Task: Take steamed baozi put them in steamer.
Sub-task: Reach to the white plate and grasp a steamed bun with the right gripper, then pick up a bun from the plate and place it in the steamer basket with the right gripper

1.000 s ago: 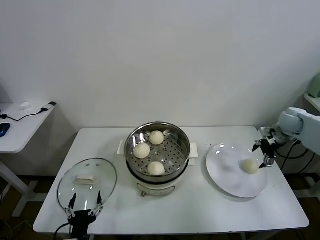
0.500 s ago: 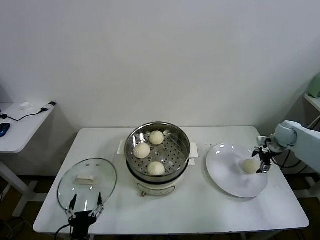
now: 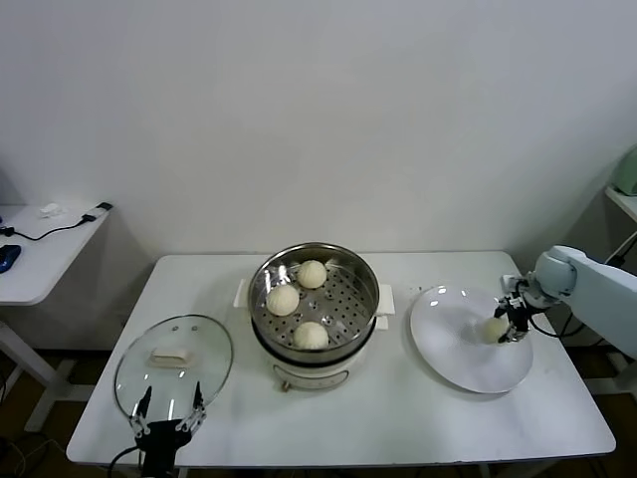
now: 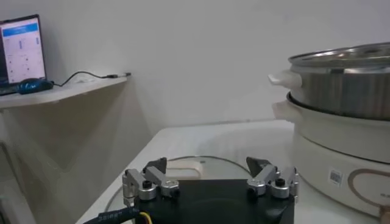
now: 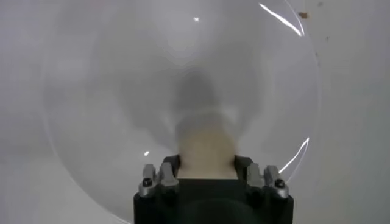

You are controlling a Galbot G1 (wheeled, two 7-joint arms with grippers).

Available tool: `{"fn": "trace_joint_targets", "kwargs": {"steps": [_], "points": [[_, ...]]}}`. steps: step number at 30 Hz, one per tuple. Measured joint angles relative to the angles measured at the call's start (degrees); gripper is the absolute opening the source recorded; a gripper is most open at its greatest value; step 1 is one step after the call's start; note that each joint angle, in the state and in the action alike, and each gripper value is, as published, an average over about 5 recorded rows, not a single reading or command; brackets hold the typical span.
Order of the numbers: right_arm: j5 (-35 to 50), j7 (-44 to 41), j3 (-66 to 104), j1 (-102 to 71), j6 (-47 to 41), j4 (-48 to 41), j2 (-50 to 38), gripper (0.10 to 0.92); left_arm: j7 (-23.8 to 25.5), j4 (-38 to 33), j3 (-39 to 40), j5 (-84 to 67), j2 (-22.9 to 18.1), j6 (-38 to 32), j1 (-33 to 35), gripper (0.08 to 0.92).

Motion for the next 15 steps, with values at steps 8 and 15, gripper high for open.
{"fn": "trace_joint_targets", "kwargs": {"steps": [8, 15], "points": [[3.7, -1.1, -6.4, 8.3, -1.3, 5.6, -2.2, 0.484, 0.0, -0.3, 0.3, -0.1, 0.1, 0.2, -0.4, 0.823], [13.3, -1.4, -18.2, 25.3, -3.4, 14.6, -1.4, 0.484, 0.2, -0.6, 0.8, -0.3, 0.5, 0.2, -0.6, 0.823]]}}
